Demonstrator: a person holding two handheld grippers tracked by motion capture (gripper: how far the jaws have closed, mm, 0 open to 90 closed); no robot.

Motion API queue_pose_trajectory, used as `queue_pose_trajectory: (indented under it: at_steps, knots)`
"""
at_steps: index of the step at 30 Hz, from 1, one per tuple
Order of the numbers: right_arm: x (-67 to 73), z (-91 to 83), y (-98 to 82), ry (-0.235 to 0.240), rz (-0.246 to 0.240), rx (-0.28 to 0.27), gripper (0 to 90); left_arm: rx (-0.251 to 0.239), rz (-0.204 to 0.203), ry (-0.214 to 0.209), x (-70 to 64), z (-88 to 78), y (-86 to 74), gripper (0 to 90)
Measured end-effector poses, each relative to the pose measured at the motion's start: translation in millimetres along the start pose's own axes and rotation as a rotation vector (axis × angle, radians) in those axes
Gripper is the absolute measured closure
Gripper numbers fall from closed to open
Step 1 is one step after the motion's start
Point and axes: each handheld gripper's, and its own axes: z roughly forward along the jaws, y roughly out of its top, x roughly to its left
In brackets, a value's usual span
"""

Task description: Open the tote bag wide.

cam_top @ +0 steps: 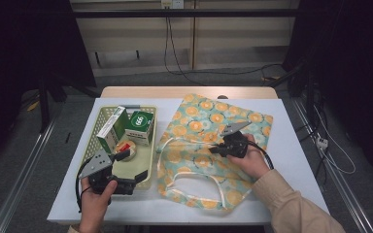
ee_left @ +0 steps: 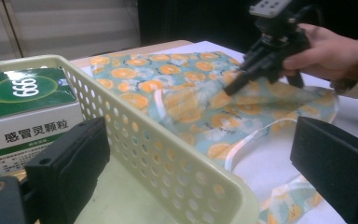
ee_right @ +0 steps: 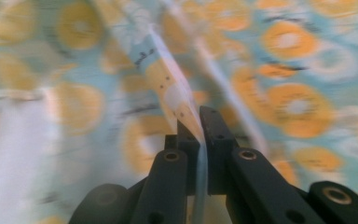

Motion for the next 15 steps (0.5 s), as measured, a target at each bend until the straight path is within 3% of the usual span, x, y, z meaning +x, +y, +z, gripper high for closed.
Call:
queue_pose_trajectory:
  at_steps: [2, 5, 8, 12, 15]
  knots:
    - [-11.3, 4.0, -2.0, -0.022, 0.039, -0.024, 88.3, 0.001, 0.000, -0.001, 0.4, 0.5, -0.4, 4.3]
    - [-23.9, 13.6, -7.7, -0.070, 0.054, -0.012, 88.6, 0.004, -0.001, 0.001, 2.1, 0.4, -1.6, 4.3]
    - [-27.8, 22.1, -13.4, -0.048, 0.095, -0.013, 85.4, 0.003, -0.005, 0.003, 3.6, -0.5, -2.1, 4.3]
    - [-19.9, 27.3, -13.9, -0.008, 0.074, -0.007, 63.4, 0.005, -0.010, 0.006, 4.3, -0.4, -3.0, 4.3]
    - [-12.5, 27.6, -14.0, 0.048, 0.070, -0.001, 48.0, 0.006, -0.007, 0.005, 3.5, 0.0, -2.7, 4.3]
